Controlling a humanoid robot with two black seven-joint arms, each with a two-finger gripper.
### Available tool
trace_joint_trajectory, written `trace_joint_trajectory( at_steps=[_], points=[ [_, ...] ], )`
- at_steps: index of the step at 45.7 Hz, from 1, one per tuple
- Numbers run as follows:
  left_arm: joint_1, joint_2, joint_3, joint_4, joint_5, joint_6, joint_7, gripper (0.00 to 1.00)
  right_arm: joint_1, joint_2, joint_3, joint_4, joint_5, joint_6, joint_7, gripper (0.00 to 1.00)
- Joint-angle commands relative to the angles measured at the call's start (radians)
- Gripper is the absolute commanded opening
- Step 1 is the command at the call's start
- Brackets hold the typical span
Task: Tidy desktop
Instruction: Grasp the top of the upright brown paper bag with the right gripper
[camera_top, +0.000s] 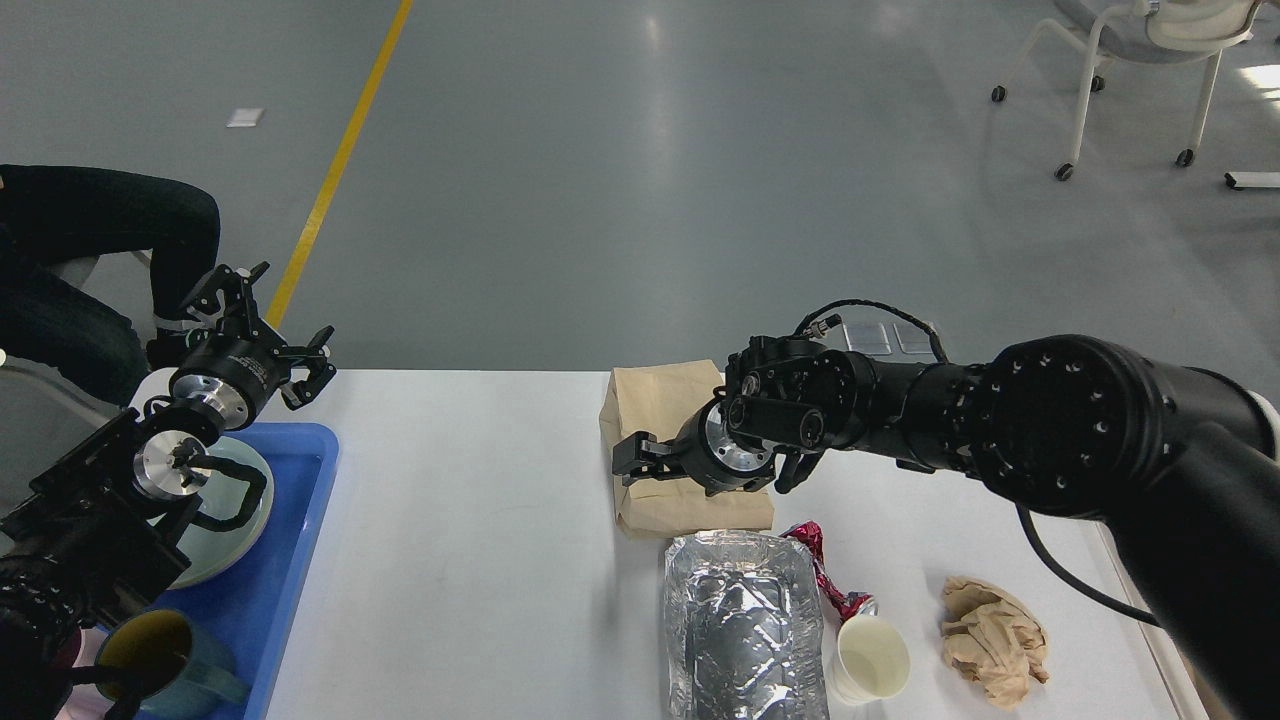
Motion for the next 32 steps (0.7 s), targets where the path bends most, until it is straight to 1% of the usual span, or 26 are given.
trace_joint_trajectory(
  at_steps=[1,15,22,32],
  points=[
    [0.000,0.000,0.000,0.001,0.000,0.000,0.000,0.97,-0.021,0.000,-0.005,-0.009,-0.048,-0.001,0.000,1.00],
    [0.000,0.000,0.000,0.001,0.000,0.000,0.000,0.97,-0.081,-0.002,-0.016,-0.070,-0.077,-0.001,0.000,1.00],
    [0.000,0.000,0.000,0.001,0.000,0.000,0.000,0.97,-0.113,-0.008,-0.056,-0.113,-0.079,-0.003,0.000,1.00],
    [0.000,0.000,0.000,0.001,0.000,0.000,0.000,0.97,-0.129,-0.009,-0.070,-0.165,-0.077,-0.004,0.000,1.00]
  ],
)
